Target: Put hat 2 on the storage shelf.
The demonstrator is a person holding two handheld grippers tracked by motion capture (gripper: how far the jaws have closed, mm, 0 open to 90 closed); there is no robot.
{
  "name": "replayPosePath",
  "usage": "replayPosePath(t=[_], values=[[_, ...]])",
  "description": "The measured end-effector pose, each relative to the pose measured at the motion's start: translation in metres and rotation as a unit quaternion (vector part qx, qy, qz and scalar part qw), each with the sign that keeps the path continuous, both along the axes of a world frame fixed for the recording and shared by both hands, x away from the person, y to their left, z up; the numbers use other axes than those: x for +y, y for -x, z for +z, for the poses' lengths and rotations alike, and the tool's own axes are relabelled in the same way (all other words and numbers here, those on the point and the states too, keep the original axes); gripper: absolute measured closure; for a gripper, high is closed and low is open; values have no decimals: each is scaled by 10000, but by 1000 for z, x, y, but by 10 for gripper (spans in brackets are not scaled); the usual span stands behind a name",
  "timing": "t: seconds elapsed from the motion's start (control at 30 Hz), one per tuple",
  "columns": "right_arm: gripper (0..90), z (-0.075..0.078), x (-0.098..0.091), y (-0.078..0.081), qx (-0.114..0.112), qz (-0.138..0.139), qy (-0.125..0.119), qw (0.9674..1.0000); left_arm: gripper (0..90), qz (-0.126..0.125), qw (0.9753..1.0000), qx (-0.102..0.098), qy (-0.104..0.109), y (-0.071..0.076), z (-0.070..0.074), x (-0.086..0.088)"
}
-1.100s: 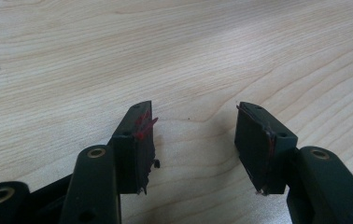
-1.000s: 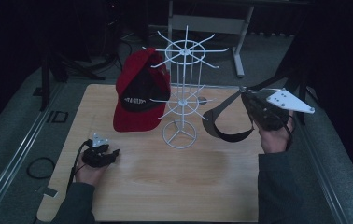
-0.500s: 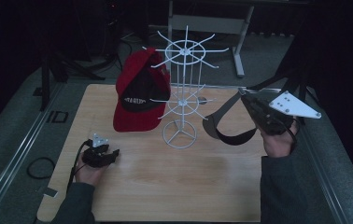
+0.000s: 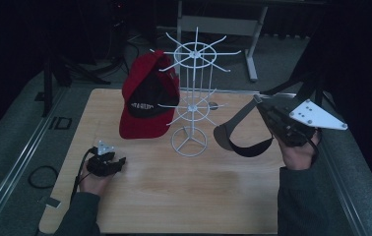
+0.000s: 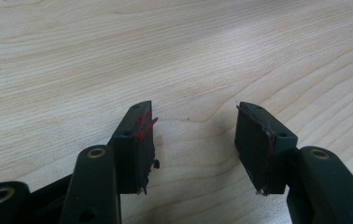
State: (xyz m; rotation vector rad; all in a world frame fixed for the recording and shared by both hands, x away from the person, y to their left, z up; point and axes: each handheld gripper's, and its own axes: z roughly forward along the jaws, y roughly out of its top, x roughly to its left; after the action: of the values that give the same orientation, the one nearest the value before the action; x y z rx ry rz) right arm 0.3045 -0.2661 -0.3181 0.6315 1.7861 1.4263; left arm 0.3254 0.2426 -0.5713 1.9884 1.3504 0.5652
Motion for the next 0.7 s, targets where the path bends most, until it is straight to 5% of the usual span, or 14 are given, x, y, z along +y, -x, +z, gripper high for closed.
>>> replayPosePath(t=[0.7], values=[[879, 17, -3, 13, -173, 223, -123, 9995, 475, 2, 10000, 1, -1, 0, 0, 0]])
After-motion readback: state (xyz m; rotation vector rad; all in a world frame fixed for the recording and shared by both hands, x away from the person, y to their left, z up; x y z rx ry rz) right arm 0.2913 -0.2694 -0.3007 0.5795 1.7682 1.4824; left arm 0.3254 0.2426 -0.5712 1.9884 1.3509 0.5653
